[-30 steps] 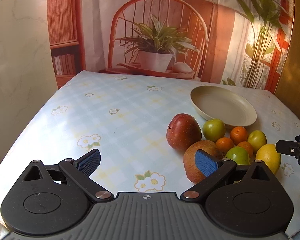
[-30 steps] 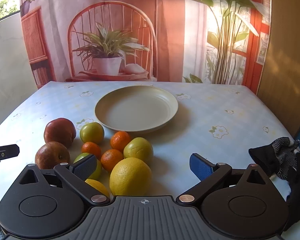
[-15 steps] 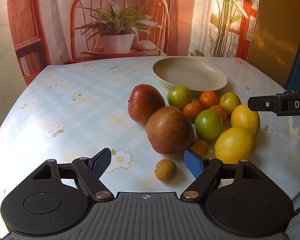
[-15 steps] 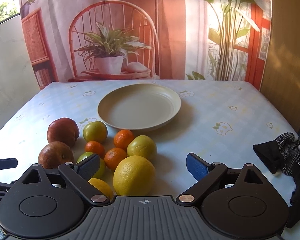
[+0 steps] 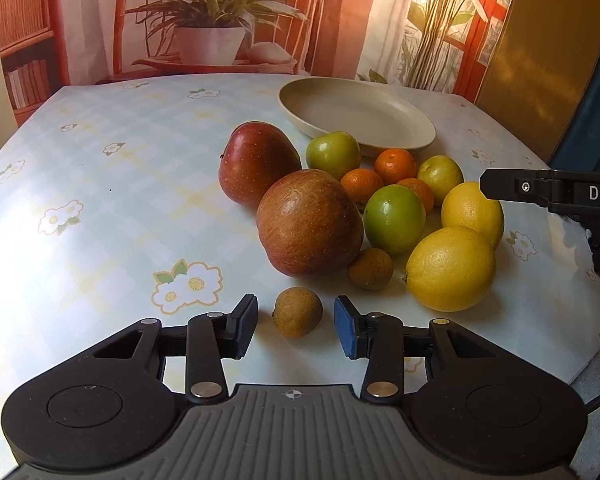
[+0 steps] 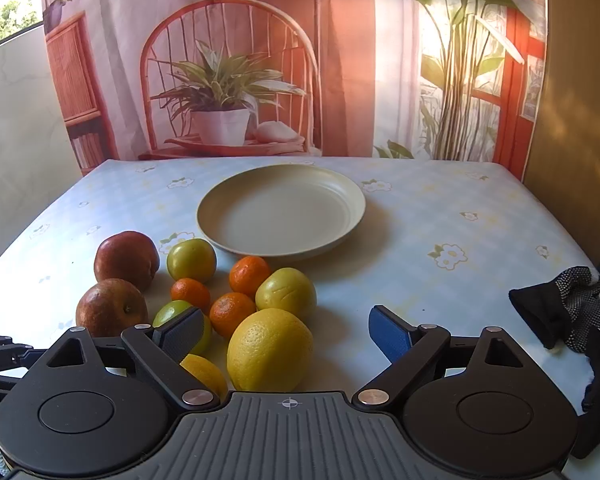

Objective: Organize fruits
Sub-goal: 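Lower the left gripper onto the small brown fruit and close it, then lift the brown fruit with the left gripper while the right gripper grasps a green-yellow fruit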

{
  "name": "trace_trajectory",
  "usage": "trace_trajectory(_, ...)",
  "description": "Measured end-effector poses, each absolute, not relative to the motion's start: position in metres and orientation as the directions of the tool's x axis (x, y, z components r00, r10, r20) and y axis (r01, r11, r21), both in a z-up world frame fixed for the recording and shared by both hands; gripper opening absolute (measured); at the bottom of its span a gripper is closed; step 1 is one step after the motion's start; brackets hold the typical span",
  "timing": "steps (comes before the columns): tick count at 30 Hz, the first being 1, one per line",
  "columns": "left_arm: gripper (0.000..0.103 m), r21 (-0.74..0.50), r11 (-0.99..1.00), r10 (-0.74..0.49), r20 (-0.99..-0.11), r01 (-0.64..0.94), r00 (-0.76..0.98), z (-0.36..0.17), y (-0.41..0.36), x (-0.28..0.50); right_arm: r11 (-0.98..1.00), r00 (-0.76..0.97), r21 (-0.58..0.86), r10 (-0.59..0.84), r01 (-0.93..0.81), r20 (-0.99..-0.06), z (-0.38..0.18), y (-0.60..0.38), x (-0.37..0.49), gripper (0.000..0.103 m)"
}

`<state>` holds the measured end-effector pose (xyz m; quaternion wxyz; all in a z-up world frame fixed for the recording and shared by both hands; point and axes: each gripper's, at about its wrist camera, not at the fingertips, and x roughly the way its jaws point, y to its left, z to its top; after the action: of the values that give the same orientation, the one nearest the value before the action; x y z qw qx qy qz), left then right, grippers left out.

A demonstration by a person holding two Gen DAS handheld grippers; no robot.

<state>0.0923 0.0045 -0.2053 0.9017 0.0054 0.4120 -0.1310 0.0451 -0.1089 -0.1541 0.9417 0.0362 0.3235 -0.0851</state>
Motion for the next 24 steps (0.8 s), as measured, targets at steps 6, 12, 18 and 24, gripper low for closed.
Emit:
trace_trajectory(6,0.028,-0.121,0.963,-0.250,-0.743,0.242,0.621,-0.203,0.006,0.092,0.983,0.776,0.014,-0.135,0.182,-0.616,-0.155,-0.109,0.046,0.088)
trace_trajectory(12,0.028,-0.136,0.969,-0.238,-0.731,0.205,0.640,-0.200,0.012,0.090,0.984,0.775,0.018,-0.131,0.180,-0.618,-0.157,-0.109,0.047,0.085)
trace_trajectory(18,0.028,-0.101,0.981,-0.190,-0.693,0.166,0.696,-0.187,0.017,0.085,0.983,0.773,0.059,-0.099,0.173,-0.626,-0.157,-0.117,0.049,0.078)
trace_trajectory(24,0.028,-0.049,0.988,-0.147,-0.627,0.150,0.765,-0.165,0.020,0.082,0.981,0.776,0.081,-0.086,0.174,-0.625,-0.152,-0.127,0.055,0.074)
